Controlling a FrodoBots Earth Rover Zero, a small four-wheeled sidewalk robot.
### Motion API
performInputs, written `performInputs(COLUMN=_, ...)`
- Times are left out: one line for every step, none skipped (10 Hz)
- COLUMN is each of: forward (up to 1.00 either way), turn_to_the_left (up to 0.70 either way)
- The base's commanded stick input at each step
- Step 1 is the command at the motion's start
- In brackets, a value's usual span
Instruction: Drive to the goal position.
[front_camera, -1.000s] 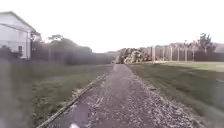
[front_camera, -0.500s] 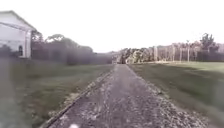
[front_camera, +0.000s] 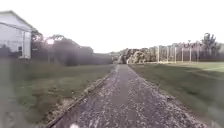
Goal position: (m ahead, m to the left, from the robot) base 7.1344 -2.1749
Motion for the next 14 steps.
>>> performInputs(forward=0.0, turn_to_the_left=0.04)
performInputs(forward=0.0, turn_to_the_left=0.04)
performInputs(forward=0.0, turn_to_the_left=0.04)
performInputs(forward=0.0, turn_to_the_left=0.04)
performInputs(forward=0.0, turn_to_the_left=0.04)
performInputs(forward=0.0, turn_to_the_left=0.04)
performInputs(forward=0.0, turn_to_the_left=0.04)
performInputs(forward=0.0, turn_to_the_left=0.04)
performInputs(forward=0.0, turn_to_the_left=0.04)
performInputs(forward=0.0, turn_to_the_left=0.04)
performInputs(forward=0.0, turn_to_the_left=0.04)
performInputs(forward=0.0, turn_to_the_left=0.04)
performInputs(forward=0.0, turn_to_the_left=0.04)
performInputs(forward=0.0, turn_to_the_left=0.04)
